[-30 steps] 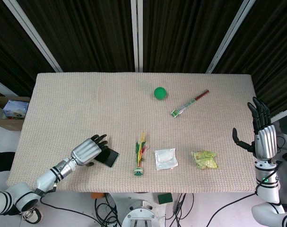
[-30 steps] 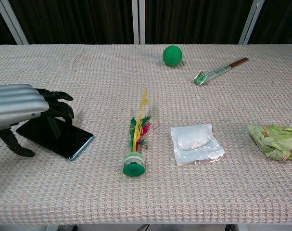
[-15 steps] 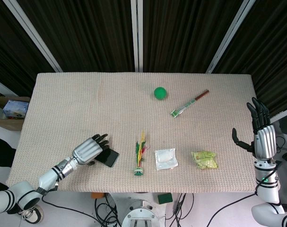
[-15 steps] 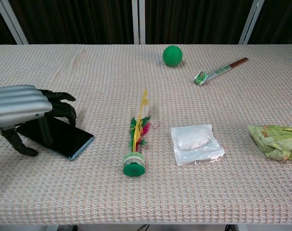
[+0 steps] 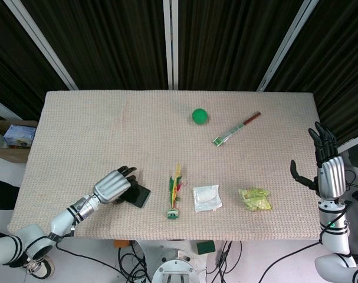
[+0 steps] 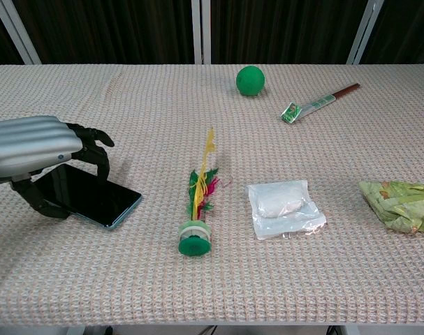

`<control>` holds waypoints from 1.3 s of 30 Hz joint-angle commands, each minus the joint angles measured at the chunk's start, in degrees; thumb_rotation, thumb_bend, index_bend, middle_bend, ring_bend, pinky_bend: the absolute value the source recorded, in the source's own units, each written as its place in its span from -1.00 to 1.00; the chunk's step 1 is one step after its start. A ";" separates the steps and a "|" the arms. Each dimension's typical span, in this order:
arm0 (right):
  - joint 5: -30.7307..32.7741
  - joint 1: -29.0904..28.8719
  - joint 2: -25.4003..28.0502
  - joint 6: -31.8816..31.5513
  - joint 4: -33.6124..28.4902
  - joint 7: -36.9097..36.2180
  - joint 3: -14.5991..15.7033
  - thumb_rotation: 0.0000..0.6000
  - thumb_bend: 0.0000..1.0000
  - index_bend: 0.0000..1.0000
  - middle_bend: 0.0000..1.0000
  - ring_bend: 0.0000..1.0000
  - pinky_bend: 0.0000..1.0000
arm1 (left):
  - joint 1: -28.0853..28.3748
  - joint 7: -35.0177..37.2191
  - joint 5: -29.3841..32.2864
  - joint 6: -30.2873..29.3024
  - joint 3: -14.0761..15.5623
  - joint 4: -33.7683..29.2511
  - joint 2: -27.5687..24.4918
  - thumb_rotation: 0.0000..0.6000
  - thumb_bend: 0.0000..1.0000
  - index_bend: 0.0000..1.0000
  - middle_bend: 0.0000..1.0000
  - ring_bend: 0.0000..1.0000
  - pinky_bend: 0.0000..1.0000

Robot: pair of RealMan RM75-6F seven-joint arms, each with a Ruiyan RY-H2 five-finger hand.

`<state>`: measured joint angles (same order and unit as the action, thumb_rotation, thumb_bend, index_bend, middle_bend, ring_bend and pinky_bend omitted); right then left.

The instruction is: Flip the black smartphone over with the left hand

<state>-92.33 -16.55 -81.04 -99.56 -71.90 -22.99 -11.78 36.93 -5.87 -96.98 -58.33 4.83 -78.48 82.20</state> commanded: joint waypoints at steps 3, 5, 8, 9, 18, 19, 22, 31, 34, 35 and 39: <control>-0.02 0.04 -0.03 -0.01 0.12 -0.10 0.04 0.65 -0.05 -1.00 -1.00 -1.00 -1.00 | -0.21 2.36 0.39 -1.74 -0.78 -0.03 0.15 1.00 -0.01 -0.14 -0.23 -0.72 -0.52; 0.01 0.06 -0.06 0.06 0.20 -0.14 0.08 0.64 -0.05 -1.00 -1.00 -1.00 -1.00 | -0.32 2.92 0.35 -2.58 -1.10 0.33 0.37 1.00 -0.01 -0.13 -0.21 -0.70 -0.51; 0.10 0.11 -0.16 0.15 0.39 -0.23 0.13 0.64 -0.05 -1.00 -1.00 -1.00 -1.00 | -0.50 3.27 0.29 -3.84 -1.61 1.39 0.99 1.00 -0.01 -0.13 -0.20 -0.70 -0.50; 0.11 0.12 -0.18 0.17 0.47 -0.26 0.14 0.65 -0.05 -1.00 -1.00 -1.00 -1.00 | -0.56 3.44 0.35 -4.21 -1.80 1.92 1.31 1.00 -0.01 -0.13 -0.20 -0.70 -0.50; 0.19 0.11 0.00 0.25 0.65 -0.39 0.03 0.65 -0.05 -1.00 -1.00 -1.00 -1.00 | 0.28 4.72 1.28 -3.53 -2.64 4.32 2.62 1.00 0.01 -0.08 -0.16 -0.67 -0.48; 0.20 0.10 0.04 0.28 0.62 -0.37 0.01 0.65 -0.05 -1.00 -1.00 -1.00 -1.00 | 0.46 4.83 1.44 -3.41 -2.85 4.43 2.67 1.00 0.02 -0.07 -0.16 -0.67 -0.48; 0.26 0.05 0.09 0.45 0.66 -0.30 0.00 0.64 -0.05 -1.00 -1.00 -1.00 -1.00 | 1.30 5.23 1.83 -2.96 -3.69 4.48 2.68 1.00 0.05 -0.06 -0.14 -0.67 -0.48; 0.78 0.11 0.08 0.81 1.12 -0.53 -0.14 0.65 -0.05 -1.00 -1.00 -1.00 -1.00 | 4.80 4.91 2.88 0.32 -5.74 4.60 2.98 1.00 0.09 -0.17 -0.18 -0.65 -0.48; 0.94 0.13 -0.06 0.97 1.46 -0.78 -0.11 0.64 -0.05 -1.00 -1.00 -1.00 -1.00 | 5.92 4.19 3.96 1.66 -6.70 6.15 4.31 1.00 0.08 -0.34 -0.26 -0.65 -0.47; 1.03 0.16 -0.12 0.97 1.58 -0.92 -0.14 0.64 -0.05 -1.00 -1.00 -1.00 -1.00 | 6.39 4.12 4.33 2.34 -6.93 6.79 4.88 1.00 0.07 -0.40 -0.28 -0.65 -0.47; 1.11 0.26 -0.10 0.58 1.92 -1.39 -0.35 0.64 -0.05 -1.00 -1.00 -1.00 -1.00 | 7.15 4.32 3.92 1.03 -7.65 9.18 6.92 1.00 -0.12 -0.76 -0.60 -0.69 -0.47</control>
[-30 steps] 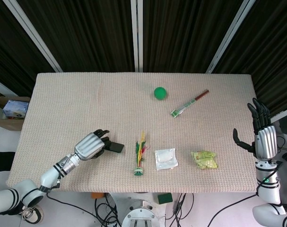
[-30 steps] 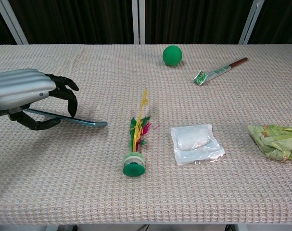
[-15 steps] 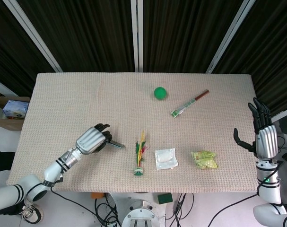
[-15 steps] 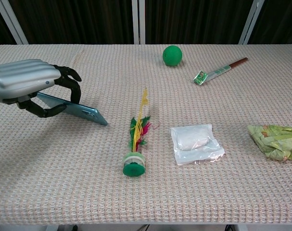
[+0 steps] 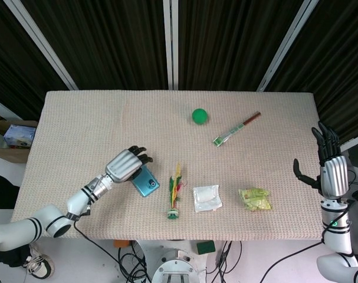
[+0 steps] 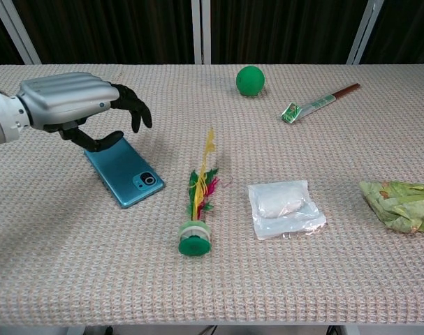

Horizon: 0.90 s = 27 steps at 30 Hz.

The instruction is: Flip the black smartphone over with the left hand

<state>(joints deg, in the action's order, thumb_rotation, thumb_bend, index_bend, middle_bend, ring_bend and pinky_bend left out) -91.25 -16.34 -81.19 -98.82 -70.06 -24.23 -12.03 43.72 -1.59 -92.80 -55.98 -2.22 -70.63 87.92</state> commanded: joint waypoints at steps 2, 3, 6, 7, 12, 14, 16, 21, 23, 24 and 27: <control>0.06 0.13 0.22 -0.42 0.11 -0.32 -0.25 0.64 -0.05 -1.00 -1.00 -1.00 -1.00 | -0.01 0.49 -0.84 -4.13 -1.13 2.72 2.28 1.00 -0.27 -0.83 -0.72 -0.74 -0.47; 0.06 0.18 0.34 -0.48 0.09 -0.40 -0.26 0.64 -0.05 -1.00 -1.00 -1.00 -1.00 | -0.19 0.63 -0.98 -5.12 -1.29 3.10 2.50 1.00 -0.36 -0.85 -0.77 -0.77 -0.48; 0.06 0.42 0.67 -0.73 0.00 -0.54 -0.25 0.64 -0.05 -1.00 -1.00 -1.00 -1.00 | -0.94 -0.50 -1.16 -7.62 -1.59 2.77 1.72 1.00 -0.61 -0.85 -0.79 -0.84 -0.52; 0.05 0.52 0.74 -0.80 0.00 -0.57 -0.19 0.64 -0.05 -1.00 -1.00 -1.00 -1.00 | -1.33 -1.46 -1.09 -8.32 -1.64 2.20 1.08 1.00 -0.67 -0.85 -0.79 -0.84 -0.52; -0.54 2.25 1.69 -0.72 -0.23 1.84 1.95 0.65 -0.05 -1.00 -1.00 -1.00 -1.00 | -6.94 -7.38 2.76 -13.40 -1.86 -6.25 -5.23 1.00 -0.82 -0.85 -0.79 -0.85 -0.53; -0.72 3.83 2.85 0.06 -0.87 5.43 4.00 0.65 -0.05 -1.00 -1.00 -1.00 -1.00 | -10.90 -8.88 5.38 -16.11 -1.10 -11.45 -9.12 1.00 -0.82 -0.85 -0.79 -0.87 -0.53; -0.47 5.60 4.09 1.29 -1.94 9.38 6.21 0.64 -0.05 -1.00 -1.00 -1.00 -1.00 | -14.63 -9.26 7.09 -18.83 0.18 -15.33 -12.39 0.90 -0.82 -0.85 -0.80 -0.90 -0.54; 1.78 11.35 6.45 3.99 -5.08 19.84 11.85 0.60 -0.07 -1.00 -1.00 -1.00 -1.00 | -25.03 -7.58 8.23 -27.43 5.28 -18.53 -18.11 0.55 -0.82 -0.85 -0.81 -0.92 -0.59; 2.82 13.27 7.14 4.66 -6.13 21.94 13.38 0.55 -0.07 -1.00 -1.00 -1.00 -1.00 | -28.24 -6.74 8.16 -30.12 6.79 -18.23 -18.85 0.54 -0.82 -0.85 -0.82 -0.92 -0.59; 3.51 14.42 7.66 5.15 -6.97 23.00 14.29 0.52 -0.07 -1.00 -1.00 -1.00 -1.00 | -30.14 -6.20 7.88 -32.00 7.50 -17.78 -18.95 0.54 -0.82 -0.85 -0.82 -0.92 -0.59; 4.97 16.62 9.11 6.71 -9.20 25.73 16.25 0.40 -0.07 -1.00 -1.00 -1.00 -1.00 | -33.76 -4.73 6.56 -35.68 8.75 -16.09 -18.66 0.53 -0.82 -0.85 -0.83 -0.92 -0.59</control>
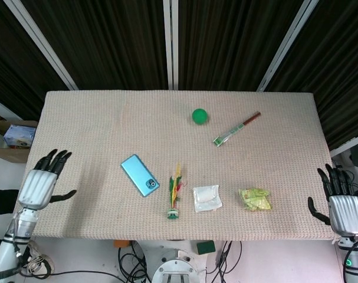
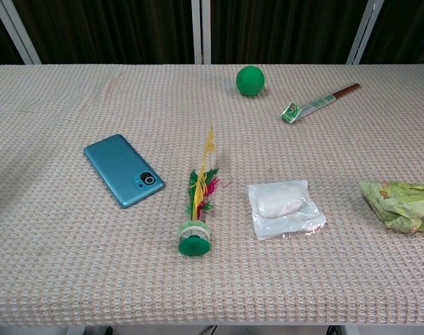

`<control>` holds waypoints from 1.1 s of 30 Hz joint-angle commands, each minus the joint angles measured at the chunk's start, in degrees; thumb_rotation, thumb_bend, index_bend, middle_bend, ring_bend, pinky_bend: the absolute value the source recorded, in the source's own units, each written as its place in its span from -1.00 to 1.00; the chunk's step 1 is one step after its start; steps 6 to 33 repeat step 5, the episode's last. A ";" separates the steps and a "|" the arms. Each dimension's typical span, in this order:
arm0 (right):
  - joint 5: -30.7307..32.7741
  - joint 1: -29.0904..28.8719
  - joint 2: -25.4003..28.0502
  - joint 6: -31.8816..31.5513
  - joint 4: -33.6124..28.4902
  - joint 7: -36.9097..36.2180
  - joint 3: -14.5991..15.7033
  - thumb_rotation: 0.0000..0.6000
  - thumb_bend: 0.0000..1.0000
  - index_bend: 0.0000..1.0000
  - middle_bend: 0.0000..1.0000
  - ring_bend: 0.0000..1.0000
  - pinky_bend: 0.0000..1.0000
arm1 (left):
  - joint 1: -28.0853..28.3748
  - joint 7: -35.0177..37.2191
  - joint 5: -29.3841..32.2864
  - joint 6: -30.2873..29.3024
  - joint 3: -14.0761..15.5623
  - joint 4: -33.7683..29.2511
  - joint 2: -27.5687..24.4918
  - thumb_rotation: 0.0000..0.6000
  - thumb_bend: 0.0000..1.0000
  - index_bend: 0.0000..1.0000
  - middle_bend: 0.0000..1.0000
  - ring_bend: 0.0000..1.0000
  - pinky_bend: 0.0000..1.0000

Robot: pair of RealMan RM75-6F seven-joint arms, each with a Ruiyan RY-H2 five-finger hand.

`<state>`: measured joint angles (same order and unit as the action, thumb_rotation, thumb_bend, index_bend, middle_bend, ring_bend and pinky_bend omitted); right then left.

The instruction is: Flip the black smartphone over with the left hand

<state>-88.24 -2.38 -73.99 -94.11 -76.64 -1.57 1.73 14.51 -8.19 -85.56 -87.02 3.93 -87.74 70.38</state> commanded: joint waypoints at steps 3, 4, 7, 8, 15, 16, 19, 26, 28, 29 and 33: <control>2.59 4.07 2.88 2.99 -4.47 4.97 3.69 0.36 -0.08 -1.00 -1.00 -1.00 -1.00 | -6.56 3.57 -1.72 -6.15 3.17 2.47 -0.88 0.53 -0.82 -0.85 -0.83 -0.92 -0.60; 2.61 4.36 3.06 3.08 -4.71 5.12 3.83 0.35 -0.08 -1.00 -1.00 -1.00 -1.00 | -6.91 4.02 -1.98 -6.26 3.23 2.86 -0.82 0.53 -0.82 -0.85 -0.83 -0.92 -0.60; 2.65 4.58 3.20 3.17 -4.89 5.01 3.86 0.34 -0.08 -1.00 -1.00 -1.00 -1.00 | -7.16 4.52 -2.23 -6.23 3.29 3.16 -0.80 0.53 -0.82 -0.85 -0.83 -0.92 -0.60; 2.65 4.58 3.20 3.17 -4.89 5.01 3.86 0.34 -0.08 -1.00 -1.00 -1.00 -1.00 | -7.16 4.52 -2.23 -6.23 3.29 3.16 -0.80 0.53 -0.82 -0.85 -0.83 -0.92 -0.60; 2.65 4.58 3.20 3.17 -4.89 5.01 3.86 0.34 -0.08 -1.00 -1.00 -1.00 -1.00 | -7.16 4.52 -2.23 -6.23 3.29 3.16 -0.80 0.53 -0.82 -0.85 -0.83 -0.92 -0.60; 2.65 4.58 3.20 3.17 -4.89 5.01 3.86 0.34 -0.08 -1.00 -1.00 -1.00 -1.00 | -7.16 4.52 -2.23 -6.23 3.29 3.16 -0.80 0.53 -0.82 -0.85 -0.83 -0.92 -0.60; 2.65 4.58 3.20 3.17 -4.89 5.01 3.86 0.34 -0.08 -1.00 -1.00 -1.00 -1.00 | -7.16 4.52 -2.23 -6.23 3.29 3.16 -0.80 0.53 -0.82 -0.85 -0.83 -0.92 -0.60; 2.65 4.58 3.20 3.17 -4.89 5.01 3.86 0.34 -0.08 -1.00 -1.00 -1.00 -1.00 | -7.16 4.52 -2.23 -6.23 3.29 3.16 -0.80 0.53 -0.82 -0.85 -0.83 -0.92 -0.60; 2.65 4.58 3.20 3.17 -4.89 5.01 3.86 0.34 -0.08 -1.00 -1.00 -1.00 -1.00 | -7.16 4.52 -2.23 -6.23 3.29 3.16 -0.80 0.53 -0.82 -0.85 -0.83 -0.92 -0.60; 2.65 4.58 3.20 3.17 -4.89 5.01 3.86 0.34 -0.08 -1.00 -1.00 -1.00 -1.00 | -7.16 4.52 -2.23 -6.23 3.29 3.16 -0.80 0.53 -0.82 -0.85 -0.83 -0.92 -0.60; 2.65 4.58 3.20 3.17 -4.89 5.01 3.86 0.34 -0.08 -1.00 -1.00 -1.00 -1.00 | -7.16 4.52 -2.23 -6.23 3.29 3.16 -0.80 0.53 -0.82 -0.85 -0.83 -0.92 -0.60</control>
